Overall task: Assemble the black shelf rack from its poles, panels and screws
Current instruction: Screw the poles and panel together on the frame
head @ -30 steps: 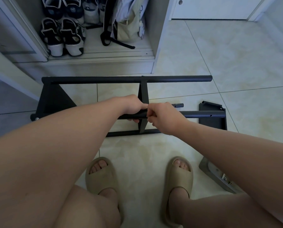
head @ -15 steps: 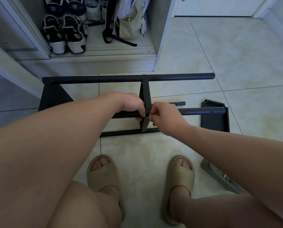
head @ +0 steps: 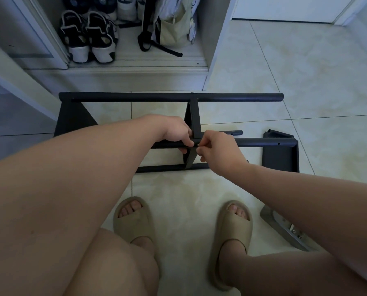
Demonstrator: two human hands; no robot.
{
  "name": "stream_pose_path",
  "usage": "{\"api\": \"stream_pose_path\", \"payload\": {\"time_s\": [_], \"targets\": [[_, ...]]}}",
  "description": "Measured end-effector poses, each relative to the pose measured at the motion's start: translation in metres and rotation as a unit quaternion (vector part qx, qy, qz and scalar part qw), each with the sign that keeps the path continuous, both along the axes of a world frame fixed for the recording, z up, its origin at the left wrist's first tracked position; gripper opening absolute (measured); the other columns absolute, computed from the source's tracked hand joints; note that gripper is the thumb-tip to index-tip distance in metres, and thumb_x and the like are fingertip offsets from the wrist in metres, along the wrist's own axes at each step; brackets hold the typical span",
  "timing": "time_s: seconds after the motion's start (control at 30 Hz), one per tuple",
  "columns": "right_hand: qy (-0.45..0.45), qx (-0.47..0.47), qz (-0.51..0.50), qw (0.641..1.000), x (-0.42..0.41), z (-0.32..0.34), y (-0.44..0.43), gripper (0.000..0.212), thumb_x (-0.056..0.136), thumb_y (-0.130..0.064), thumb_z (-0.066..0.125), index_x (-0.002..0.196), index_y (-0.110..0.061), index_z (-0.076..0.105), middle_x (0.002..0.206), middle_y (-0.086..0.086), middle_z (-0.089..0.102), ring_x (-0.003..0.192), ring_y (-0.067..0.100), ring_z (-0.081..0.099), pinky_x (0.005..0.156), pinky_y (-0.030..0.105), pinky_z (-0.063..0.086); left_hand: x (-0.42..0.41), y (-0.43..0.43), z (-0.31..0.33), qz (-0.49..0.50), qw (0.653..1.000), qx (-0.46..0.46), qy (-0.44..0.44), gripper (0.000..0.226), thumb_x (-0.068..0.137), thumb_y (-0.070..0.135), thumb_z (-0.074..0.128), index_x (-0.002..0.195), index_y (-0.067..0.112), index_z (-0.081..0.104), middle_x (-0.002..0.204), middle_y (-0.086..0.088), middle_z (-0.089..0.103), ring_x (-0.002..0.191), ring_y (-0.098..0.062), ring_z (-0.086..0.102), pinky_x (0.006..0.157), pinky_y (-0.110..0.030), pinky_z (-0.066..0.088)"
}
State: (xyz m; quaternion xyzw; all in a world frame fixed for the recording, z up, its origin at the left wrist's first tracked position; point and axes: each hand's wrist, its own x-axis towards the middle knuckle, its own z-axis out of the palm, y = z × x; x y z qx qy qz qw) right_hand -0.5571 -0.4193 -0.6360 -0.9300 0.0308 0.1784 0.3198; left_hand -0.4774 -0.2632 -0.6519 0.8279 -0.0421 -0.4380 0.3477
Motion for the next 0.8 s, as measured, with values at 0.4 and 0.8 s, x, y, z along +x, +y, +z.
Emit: {"api": "stream_pose_path", "payload": {"time_s": [0.4,0.8], "targets": [[0.069,0.046,-0.025,0.996,0.015,-0.001,-0.001,0.019,0.096,-0.007,0.063,0.080,-0.014,0.057,0.073,0.007,0.072,0.077,0.025,0.076,0.065,0.041,0.062,-0.009,0.000,0.010,0.000,1.000,-0.001,0.014,0.025,0.096,0.009,0.062,0.120,0.002,0.067,0.117,-0.009,0.073,0.101,-0.022,0.073,0.104,-0.034,0.048],[-0.044,-0.187,0.120,0.974,0.021,-0.005,-0.016,0.035,0.090,-0.053,0.069,0.097,-0.023,0.054,0.095,-0.003,0.062,0.087,0.022,0.056,0.057,0.031,0.033,-0.016,0.001,0.008,0.039,0.999,-0.010,0.018,0.020,0.093,0.008,0.066,0.112,0.007,0.071,0.107,-0.008,0.074,0.091,-0.023,0.075,0.091,-0.033,0.054]]}}
